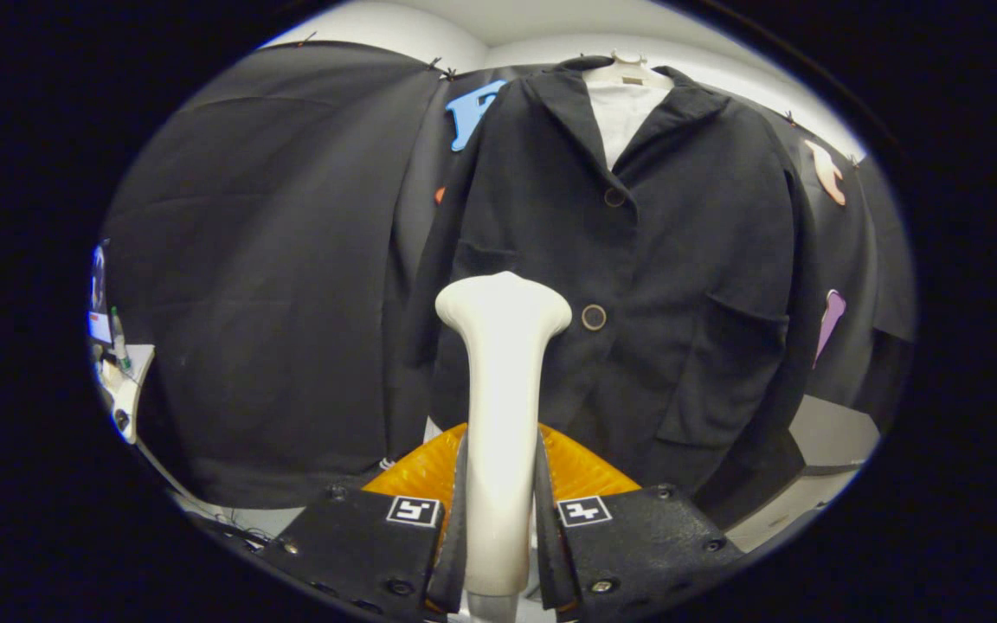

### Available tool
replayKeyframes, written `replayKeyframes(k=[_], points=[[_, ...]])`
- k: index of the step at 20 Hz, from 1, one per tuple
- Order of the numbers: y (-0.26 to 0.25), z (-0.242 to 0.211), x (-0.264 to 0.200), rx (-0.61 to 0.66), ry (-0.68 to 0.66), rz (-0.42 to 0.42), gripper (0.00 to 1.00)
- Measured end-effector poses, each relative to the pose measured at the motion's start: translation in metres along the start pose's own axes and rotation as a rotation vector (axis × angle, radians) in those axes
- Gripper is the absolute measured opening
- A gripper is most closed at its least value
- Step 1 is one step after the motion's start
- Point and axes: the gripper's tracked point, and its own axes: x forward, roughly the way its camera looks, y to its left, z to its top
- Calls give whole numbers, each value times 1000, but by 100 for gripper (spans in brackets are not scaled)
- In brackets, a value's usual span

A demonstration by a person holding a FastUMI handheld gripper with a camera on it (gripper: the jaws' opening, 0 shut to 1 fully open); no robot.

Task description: Iron the clothes twice with a garment steamer, once on the left side and once on the right side.

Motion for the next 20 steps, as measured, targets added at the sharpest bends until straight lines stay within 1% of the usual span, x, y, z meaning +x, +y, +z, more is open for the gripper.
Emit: replayKeyframes(k=[6, 13, 16, 20], points=[[5, -28, -13, 3, 129, 7, 36], [4, -53, -32, -17, 240, 9, 36], [4, -58, -43, -12, 248, 6, 36], [-6, -55, -56, 25, 204, -17, 36]])
